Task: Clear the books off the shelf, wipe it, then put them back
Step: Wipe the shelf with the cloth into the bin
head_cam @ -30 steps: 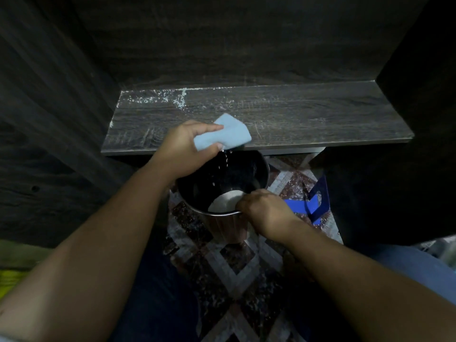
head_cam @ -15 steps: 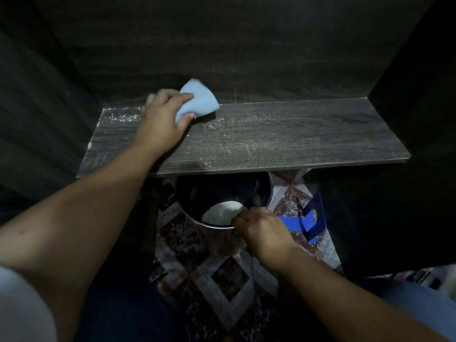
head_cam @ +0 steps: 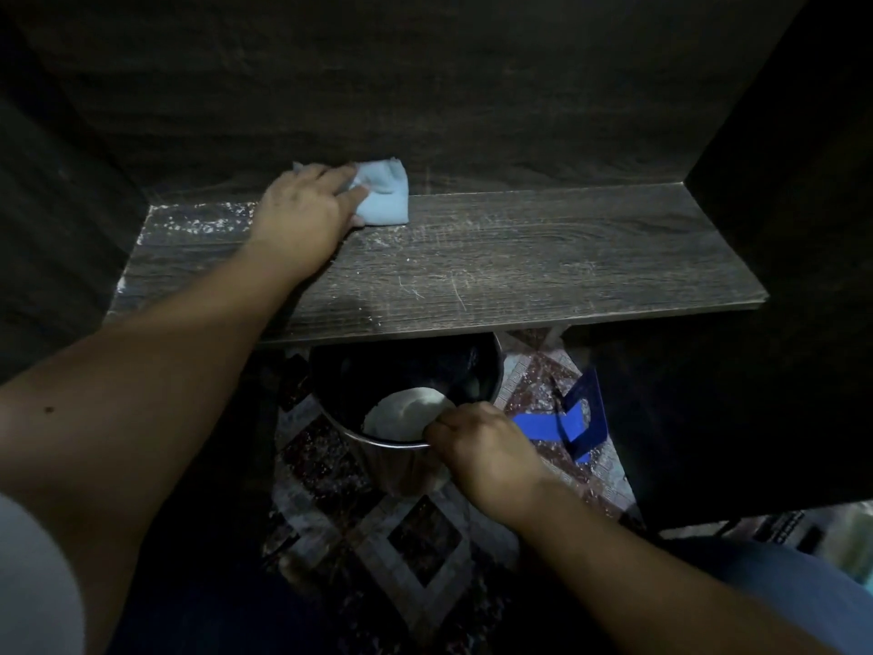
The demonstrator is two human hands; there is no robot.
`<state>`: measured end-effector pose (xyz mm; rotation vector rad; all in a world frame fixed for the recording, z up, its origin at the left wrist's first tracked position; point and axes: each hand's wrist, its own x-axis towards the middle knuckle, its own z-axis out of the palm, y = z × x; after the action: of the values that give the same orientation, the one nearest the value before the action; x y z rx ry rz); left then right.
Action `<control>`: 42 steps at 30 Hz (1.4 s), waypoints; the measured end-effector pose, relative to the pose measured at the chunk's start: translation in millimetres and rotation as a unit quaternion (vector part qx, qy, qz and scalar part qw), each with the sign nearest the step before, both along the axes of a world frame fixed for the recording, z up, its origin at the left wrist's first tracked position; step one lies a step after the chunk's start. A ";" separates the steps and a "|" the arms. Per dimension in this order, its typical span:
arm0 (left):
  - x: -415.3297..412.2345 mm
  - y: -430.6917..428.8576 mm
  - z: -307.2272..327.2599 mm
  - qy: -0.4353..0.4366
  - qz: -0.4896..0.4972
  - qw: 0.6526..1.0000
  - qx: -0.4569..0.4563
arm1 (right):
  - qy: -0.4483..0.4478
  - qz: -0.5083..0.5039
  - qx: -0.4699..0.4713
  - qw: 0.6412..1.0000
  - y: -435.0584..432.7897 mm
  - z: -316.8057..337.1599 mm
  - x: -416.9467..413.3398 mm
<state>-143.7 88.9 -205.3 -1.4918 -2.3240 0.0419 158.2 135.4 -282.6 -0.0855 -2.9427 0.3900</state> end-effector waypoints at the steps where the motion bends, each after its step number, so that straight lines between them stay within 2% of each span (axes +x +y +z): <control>1: 0.7 1.1 1.7 -0.020 -0.001 1.000 -0.009 | 0.006 0.003 0.007 1.000 -0.1 0.2 0.0; 6: 5.2 6.8 9.9 -0.085 0.010 0.995 -0.058 | 0.009 0.004 -0.002 1.000 -1.2 -2.0 -0.2; 10: 6.7 13.3 15.4 -0.142 0.019 0.986 -0.090 | -0.029 0.005 0.004 1.000 -0.8 -3.3 -1.0; 21: 42.3 -11.2 13.4 -0.249 -0.005 0.966 -0.068 | -0.048 0.005 0.039 0.998 -1.9 -2.7 4.5; 30: 82.2 -39.9 10.5 -0.271 -0.033 0.959 -0.079 | -0.051 0.011 0.021 0.998 -3.7 3.4 10.3; 38: 120.8 -71.9 16.5 -0.348 -0.031 0.935 -0.065 | -0.028 0.020 0.019 0.999 -9.1 12.5 16.3; 42: 138.4 -84.3 26.3 -0.321 -0.018 0.947 0.008 | -0.027 0.031 0.011 0.999 -10.6 13.1 15.7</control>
<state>-5.2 4.6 -179.0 -1.7259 -2.7660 -0.5500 173.9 124.8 -269.5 -0.0008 -3.0087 0.3689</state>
